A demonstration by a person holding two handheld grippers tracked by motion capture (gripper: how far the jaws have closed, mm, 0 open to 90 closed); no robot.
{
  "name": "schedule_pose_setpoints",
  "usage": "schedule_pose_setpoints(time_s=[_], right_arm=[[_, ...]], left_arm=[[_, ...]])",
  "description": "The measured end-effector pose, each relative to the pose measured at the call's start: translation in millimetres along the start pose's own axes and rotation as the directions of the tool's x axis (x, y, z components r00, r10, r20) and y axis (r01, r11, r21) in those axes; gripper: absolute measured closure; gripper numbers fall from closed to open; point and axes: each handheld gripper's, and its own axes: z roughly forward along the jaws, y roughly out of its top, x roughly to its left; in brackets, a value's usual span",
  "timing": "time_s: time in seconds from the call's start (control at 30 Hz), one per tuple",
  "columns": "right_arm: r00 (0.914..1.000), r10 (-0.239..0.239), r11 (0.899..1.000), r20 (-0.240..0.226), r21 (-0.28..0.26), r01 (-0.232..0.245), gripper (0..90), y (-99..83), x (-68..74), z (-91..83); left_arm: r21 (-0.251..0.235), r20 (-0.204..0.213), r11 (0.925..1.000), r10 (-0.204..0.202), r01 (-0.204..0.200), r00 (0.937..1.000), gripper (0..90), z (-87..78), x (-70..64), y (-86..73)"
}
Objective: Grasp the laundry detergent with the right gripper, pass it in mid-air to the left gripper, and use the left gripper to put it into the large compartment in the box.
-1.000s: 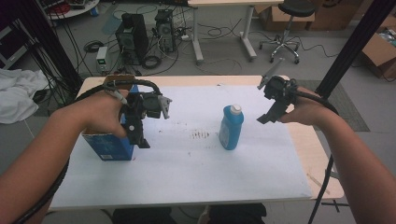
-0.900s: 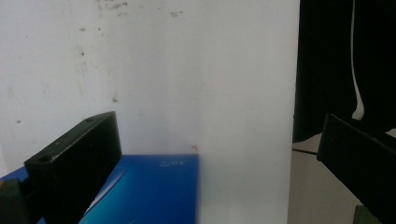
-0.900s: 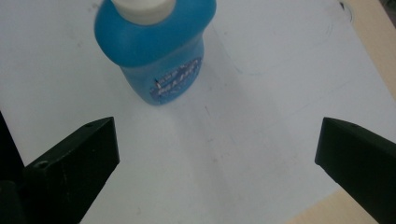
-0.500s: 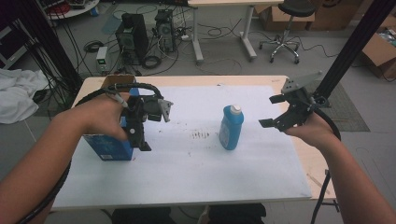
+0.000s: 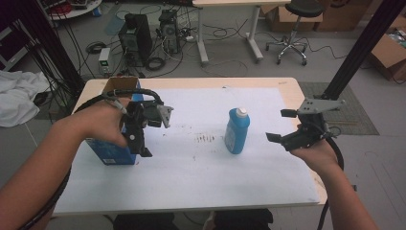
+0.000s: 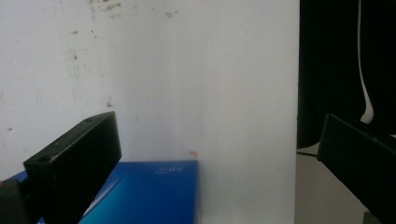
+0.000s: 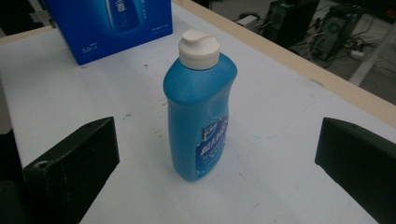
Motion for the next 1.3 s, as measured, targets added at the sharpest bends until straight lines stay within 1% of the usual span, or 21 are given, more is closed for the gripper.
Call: schedule_pose_setpoints(time_s=[0.03,0.13,0.27,0.33,0.37,0.43,0.47,0.5,0.57,0.67,0.7,0.77,0.83,0.87,0.9,0.93,0.97,1.0,1.03,1.13,1.3], right_arm=[[0.9999,0.009,1.000,-0.009,-0.013,-0.009,0.0,-2.1,2.2,0.3],[0.9998,0.009,0.999,0.016,-0.036,-0.008,0.0,-7.6,10.8,2.9],[0.9984,0.016,0.997,0.054,-0.080,-0.011,0.0,-15.8,22.7,8.1],[0.9957,0.014,0.996,0.092,-0.088,-0.006,0.0,-20.4,28.9,11.0],[0.9924,0.013,0.995,0.123,-0.098,-0.001,0.0,-23.1,31.9,11.6],[0.9895,0.028,0.993,0.142,-0.117,-0.011,0.0,-28.4,35.8,14.1],[0.9860,0.034,0.993,0.163,-0.118,-0.015,0.0,-30.8,37.7,15.6],[0.9860,0.034,0.993,0.163,-0.118,-0.015,0.0,-30.8,37.7,15.6],[0.9802,0.059,0.991,0.189,-0.130,-0.035,0.0,-38.1,42.1,20.4],[0.9772,0.076,0.988,0.198,-0.146,-0.047,0.0,-43.0,44.9,24.4],[0.9732,0.092,0.986,0.211,-0.153,-0.060,0.0,-47.8,47.4,30.0],[0.9691,0.096,0.985,0.227,-0.161,-0.060,0.0,-52.3,50.8,36.4],[0.9679,0.112,0.983,0.225,-0.168,-0.074,0.0,-55.7,53.5,42.6],[0.9642,0.118,0.982,0.237,-0.174,-0.078,0.0,-57.3,55.0,45.5],[0.9635,0.123,0.981,0.238,-0.176,-0.081,0.0,-58.5,56.1,48.3],[0.9591,0.130,0.980,0.252,-0.178,-0.086,0.0,-59.7,57.3,51.0],[0.9591,0.130,0.980,0.252,-0.178,-0.086,0.0,-59.7,57.3,51.0],[0.9539,0.135,0.980,0.268,-0.181,-0.088,0.0,-60.8,58.8,53.2],[0.9519,0.142,0.979,0.272,-0.184,-0.093,0.0,-62.8,61.5,59.0],[0.9507,0.140,0.979,0.276,-0.182,-0.092,0.0,-64.5,64.7,65.7],[0.9450,0.167,0.975,0.281,-0.191,-0.115,0.0,-68.6,68.4,82.4]], left_arm=[[-0.012,-0.005,0.9999,-0.003,0.003,1.0000,0.1,-0.4,0.3,-2.1],[-0.014,-0.011,0.9999,0.006,-0.006,0.9999,0.1,-0.5,0.8,-2.6],[-0.017,-0.007,0.9999,0.002,-0.002,1.0000,0.1,-0.2,-1.4,-1.8],[-0.020,-0.010,0.9997,0.013,-0.013,0.9999,0.1,0.1,-1.8,-1.5],[-0.021,-0.003,0.9998,0.006,-0.006,1.0000,0.1,0.2,-2.7,-1.6],[-0.022,-0.008,0.9997,0.014,-0.014,0.9999,0.1,0.7,-2.7,-1.9],[-0.021,-0.006,0.9998,0.007,-0.007,1.0000,0.1,1.0,-3.4,-2.3],[-0.021,-0.006,0.9998,0.007,-0.007,1.0000,0.1,1.0,-3.4,-2.3],[-0.018,-0.009,0.9998,0.009,-0.010,0.9999,0.1,1.3,-3.7,-2.7],[-0.019,-0.010,0.9998,0.009,-0.009,0.9999,0.1,1.2,-4.6,-3.2],[-0.019,-0.009,0.9998,0.011,-0.011,0.9999,0.1,1.2,-5.2,-3.2],[-0.018,-0.008,0.9998,0.013,-0.013,0.9999,0.1,1.4,-6.0,-3.1],[-0.017,-0.006,0.9998,0.013,-0.013,0.9999,0.1,1.6,-6.6,-3.2],[-0.017,-0.006,0.9998,0.014,-0.014,0.9999,0.1,2.1,-7.7,-3.3],[-0.017,-0.006,0.9998,0.014,-0.014,0.9999,0.1,2.1,-7.7,-3.3],[-0.015,-0.005,0.9998,0.014,-0.014,0.9999,0.1,2.1,-8.8,-3.4],[-0.015,-0.005,0.9998,0.014,-0.014,0.9999,0.1,2.1,-8.8,-3.4],[-0.016,-0.007,0.9997,0.018,-0.018,0.9998,0.1,2.3,-9.0,-3.7],[-0.016,-0.005,0.9998,0.015,-0.015,0.9999,0.1,2.2,-9.9,-4.0],[-0.018,-0.006,0.9997,0.014,-0.014,0.9999,0.1,2.1,-10.7,-4.4],[-0.023,-0.003,0.9997,0.011,-0.011,0.9999,0.1,2.6,-14.8,-5.2]])
